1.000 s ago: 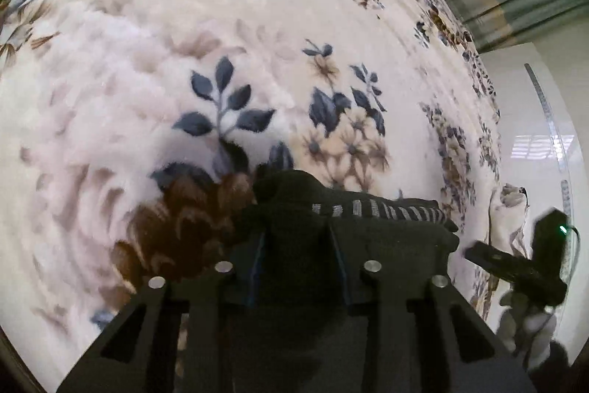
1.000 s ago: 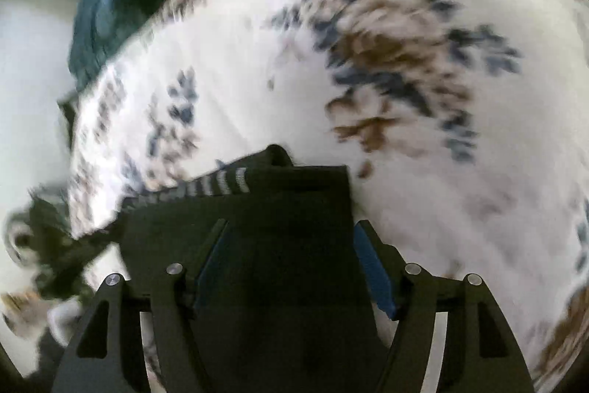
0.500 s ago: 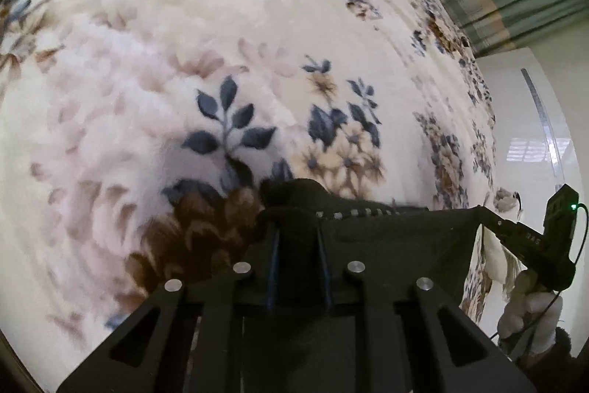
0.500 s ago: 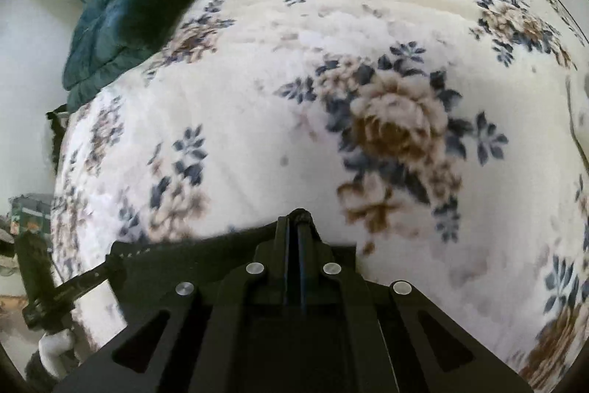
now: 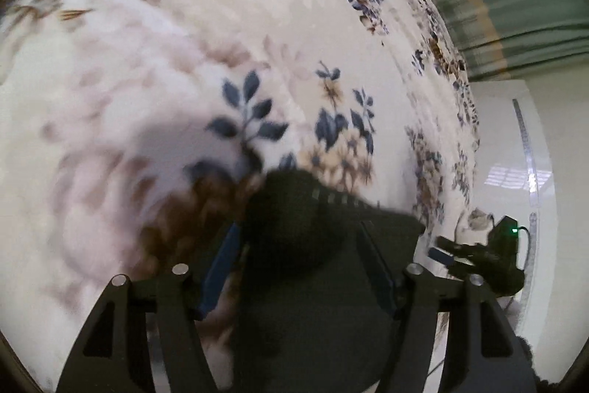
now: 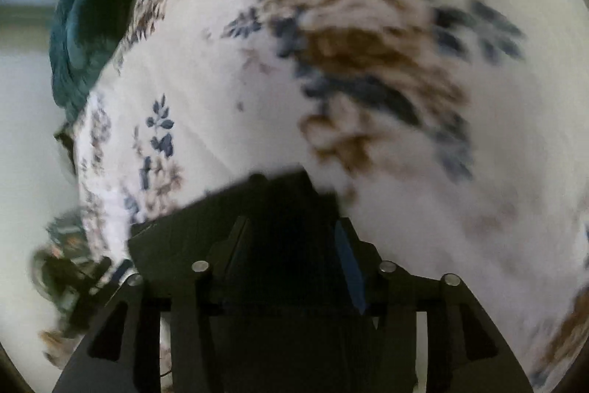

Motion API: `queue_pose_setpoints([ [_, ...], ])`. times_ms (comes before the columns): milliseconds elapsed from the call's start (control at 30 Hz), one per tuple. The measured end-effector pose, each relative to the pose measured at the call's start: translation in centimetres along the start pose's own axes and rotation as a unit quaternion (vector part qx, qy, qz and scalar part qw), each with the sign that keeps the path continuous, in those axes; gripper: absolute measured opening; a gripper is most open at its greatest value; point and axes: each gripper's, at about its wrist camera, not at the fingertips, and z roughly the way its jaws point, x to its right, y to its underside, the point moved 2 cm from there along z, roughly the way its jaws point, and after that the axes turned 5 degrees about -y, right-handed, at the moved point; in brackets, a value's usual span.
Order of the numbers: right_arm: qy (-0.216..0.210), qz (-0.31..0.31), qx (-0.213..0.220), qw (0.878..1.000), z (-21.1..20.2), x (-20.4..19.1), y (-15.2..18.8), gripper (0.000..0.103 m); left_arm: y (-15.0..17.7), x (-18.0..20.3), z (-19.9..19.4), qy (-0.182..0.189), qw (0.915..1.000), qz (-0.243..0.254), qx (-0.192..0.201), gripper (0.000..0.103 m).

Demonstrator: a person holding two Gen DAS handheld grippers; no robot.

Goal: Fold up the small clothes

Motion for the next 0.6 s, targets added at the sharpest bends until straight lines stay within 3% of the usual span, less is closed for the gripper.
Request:
queue_pose_setpoints([
  [167,0.022,0.03,-0.047,0.998,-2.3,3.5,6.5,0.05,4.8,-1.5,-1.6,-0.048,0.9988,0.006,-0.007,0.064],
  [267,0.016,0.037,-0.06,0.997,-1.5,4.9,9.9,0.05,8.2,-3.6,-1.6,-0.137,0.9905,0.011,-0.004,0.064],
  [367,0.012,0.052,-0.058,0.997,-0.1,5.9,12.4,0.049,11.0,-6.5,0.0,-0.167,0.9852,-0.016,-0.036,0.064],
  [433,0.037,0.039,-0.024,0.998,-0.1,6.1,13.4,0.026,12.2,-8.1,1.5,-0.157,0.9855,-0.034,-0.055,0.066],
  [467,0.046,0.032,-0.015,0.998,-0.1,6.0,13.8,0.009,12.4,-8.3,1.9,-0.151,0.9869,-0.028,-0.049,0.075],
  [500,0.045,0.031,-0.008,0.998,-0.3,6.0,13.9,0.005,12.3,-8.1,2.2,-0.138,0.9893,-0.02,-0.043,0.094],
  [533,0.047,0.031,0.003,0.998,-0.8,6.0,14.1,0.005,12.2,-7.9,2.7,-0.124,0.991,-0.017,-0.046,0.102],
  [600,0.066,0.019,0.017,0.997,-1.8,5.7,14.3,0.004,12.0,-7.7,3.5,-0.14,0.9889,-0.016,-0.048,0.103],
])
